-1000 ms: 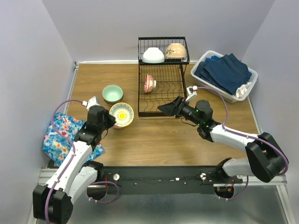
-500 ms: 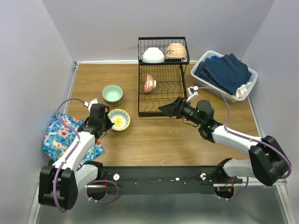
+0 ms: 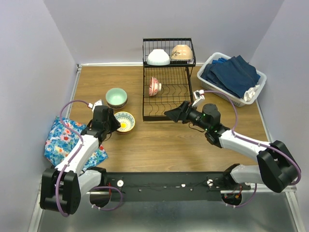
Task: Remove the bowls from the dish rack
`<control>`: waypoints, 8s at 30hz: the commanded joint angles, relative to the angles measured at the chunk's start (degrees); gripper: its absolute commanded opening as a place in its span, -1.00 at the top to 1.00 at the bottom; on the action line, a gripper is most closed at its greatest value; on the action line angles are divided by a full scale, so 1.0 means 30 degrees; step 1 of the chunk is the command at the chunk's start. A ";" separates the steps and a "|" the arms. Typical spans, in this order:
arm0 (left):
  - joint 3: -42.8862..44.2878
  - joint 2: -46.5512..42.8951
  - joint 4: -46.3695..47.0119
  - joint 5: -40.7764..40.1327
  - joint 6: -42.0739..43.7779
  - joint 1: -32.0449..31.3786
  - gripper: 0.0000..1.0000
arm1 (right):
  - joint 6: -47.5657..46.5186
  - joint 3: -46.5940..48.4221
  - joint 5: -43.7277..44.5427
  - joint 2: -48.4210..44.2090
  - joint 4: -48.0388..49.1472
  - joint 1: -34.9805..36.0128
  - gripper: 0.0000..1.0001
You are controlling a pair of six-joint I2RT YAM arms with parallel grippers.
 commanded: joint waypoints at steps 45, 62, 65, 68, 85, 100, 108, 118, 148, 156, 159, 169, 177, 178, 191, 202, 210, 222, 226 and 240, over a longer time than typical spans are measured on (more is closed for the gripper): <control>0.0228 -0.8665 -0.2879 0.0312 0.5076 0.0075 -0.98 | -0.4626 1.1751 0.9137 1.3247 0.1000 0.0993 -1.00; 0.0286 -0.8343 -0.3025 0.0224 0.5222 -0.0042 -0.98 | -0.5154 1.6001 0.8903 1.7615 0.0711 0.0611 -1.00; 0.0257 -0.8313 -0.2996 0.0224 0.5252 -0.0071 -0.98 | -0.5242 1.6180 0.9341 1.7879 0.0447 0.0524 -1.00; 0.0257 -0.8284 -0.2937 0.0253 0.5252 -0.0071 -0.98 | -0.5242 1.6180 0.9490 1.7996 0.0416 0.0524 -1.00; 0.0199 -0.8459 -0.2879 0.0194 0.5281 -0.0071 -0.98 | -0.6647 1.6532 0.6999 1.7589 0.0211 0.0494 -0.15; 0.0110 -0.8957 -0.2703 0.0077 0.5222 -0.0071 -0.98 | -0.9080 1.5038 1.0220 1.4892 -0.0989 0.0846 0.39; 0.0052 -0.9045 -0.2586 0.0018 0.5222 -0.0071 -0.98 | -0.7913 1.2201 1.1131 1.2288 -0.1311 0.0904 0.42; 0.0227 -0.7728 -0.1035 0.2066 0.3819 -0.0100 -0.98 | -0.4980 0.8975 0.7682 0.7365 -0.1840 0.0933 0.42; 0.2308 0.0153 0.7286 0.4032 -0.2481 -0.4612 -0.82 | 0.3195 0.3553 -0.3195 0.3319 0.5718 0.1051 0.42; 0.1517 0.0535 0.8927 0.4354 -0.3742 -0.4993 -0.19 | 0.3605 0.3026 -0.3226 0.2968 0.5952 0.1051 0.42; 0.1253 0.0564 0.9191 0.4559 -0.4123 -0.5081 -0.01 | 0.3810 0.2762 -0.3226 0.2763 0.6186 0.1051 0.41; 0.0638 0.0857 0.9601 0.5203 -0.4563 -0.5432 0.07 | 0.4103 0.1943 -0.2874 0.2147 0.6363 0.1051 0.41; 0.0491 0.0974 0.9778 0.5614 -0.4504 -0.5725 0.29 | 0.4484 0.1180 -0.2347 0.1767 0.6743 0.1080 0.41; 0.0462 0.1032 0.9806 0.5672 -0.4504 -0.5755 0.34 | 0.4455 0.1122 -0.2289 0.1737 0.6744 0.1051 0.41; -0.0065 0.0507 0.9604 0.5616 -0.3744 -0.5872 1.00 | 0.4748 0.1238 -0.2229 0.2351 0.7213 0.1080 0.32; -0.0329 -0.1837 0.6907 0.4382 -0.2658 -0.4293 1.00 | 0.3139 0.2028 -0.2113 0.2878 0.5193 0.1080 -0.85; -0.0066 -0.2774 0.5210 0.5029 -0.2220 -0.2036 1.00 | 0.1966 0.2820 -0.1761 0.3290 0.2940 0.1080 -1.00; 0.1810 -0.4065 -0.2672 -0.0826 0.1147 -0.0541 1.00 | -0.2076 0.3991 0.1197 0.1972 -0.2421 0.1109 -1.00; 0.1633 -0.3715 -0.2499 -0.1329 0.1647 -0.0365 1.00 | -0.3248 0.4197 0.1871 0.1445 -0.3683 0.1080 -1.00; 0.1634 -0.0756 -0.0916 -0.1065 0.2644 -0.0101 0.77 | -0.6061 0.4285 0.3511 -0.0137 -0.6319 0.1109 -1.00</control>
